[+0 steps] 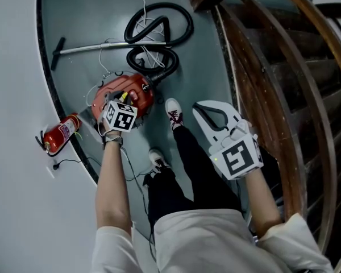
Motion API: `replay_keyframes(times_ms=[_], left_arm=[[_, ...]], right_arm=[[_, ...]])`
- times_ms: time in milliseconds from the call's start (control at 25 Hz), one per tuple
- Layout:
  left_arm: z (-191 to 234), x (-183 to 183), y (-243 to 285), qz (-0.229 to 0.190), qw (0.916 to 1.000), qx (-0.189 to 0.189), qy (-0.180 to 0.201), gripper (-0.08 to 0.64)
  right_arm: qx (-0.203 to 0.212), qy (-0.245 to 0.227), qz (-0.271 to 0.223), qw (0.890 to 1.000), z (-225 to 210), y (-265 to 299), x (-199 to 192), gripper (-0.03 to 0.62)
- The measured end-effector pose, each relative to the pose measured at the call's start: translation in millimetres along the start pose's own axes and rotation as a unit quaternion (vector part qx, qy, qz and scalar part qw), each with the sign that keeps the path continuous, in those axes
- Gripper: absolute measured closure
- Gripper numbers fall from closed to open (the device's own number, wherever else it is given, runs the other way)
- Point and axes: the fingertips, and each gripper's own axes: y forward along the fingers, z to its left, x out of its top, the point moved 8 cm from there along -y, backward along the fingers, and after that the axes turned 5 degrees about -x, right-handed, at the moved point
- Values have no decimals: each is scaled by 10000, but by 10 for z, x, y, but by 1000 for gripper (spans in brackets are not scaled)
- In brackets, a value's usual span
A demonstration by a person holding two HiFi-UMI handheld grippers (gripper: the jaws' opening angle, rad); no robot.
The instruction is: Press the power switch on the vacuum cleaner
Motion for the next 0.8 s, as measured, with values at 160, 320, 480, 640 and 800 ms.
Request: replay_keyframes(times_ms=[160, 320, 480, 640, 800], left_arm=[[-5, 78, -241, -168, 9998, 104, 24, 509], [-112, 158, -513, -452, 9989, 88, 53, 517], [-185, 319, -850, -865, 9962, 99, 20, 552], [-239, 423, -1296, -1182, 9927, 231, 109, 558], [-296, 542, -1769, -1477, 9881, 335, 280, 558]], right_arm=[[-107, -49, -49, 9999, 7, -113, 89, 563], [-226, -26, -134, 9997, 60, -253, 208, 563], [-384, -109, -312, 9987, 52, -377, 420, 562], [-567, -178, -487, 9970, 70, -569, 628, 561], [-683, -338, -610, 9952, 99, -769, 823, 563]])
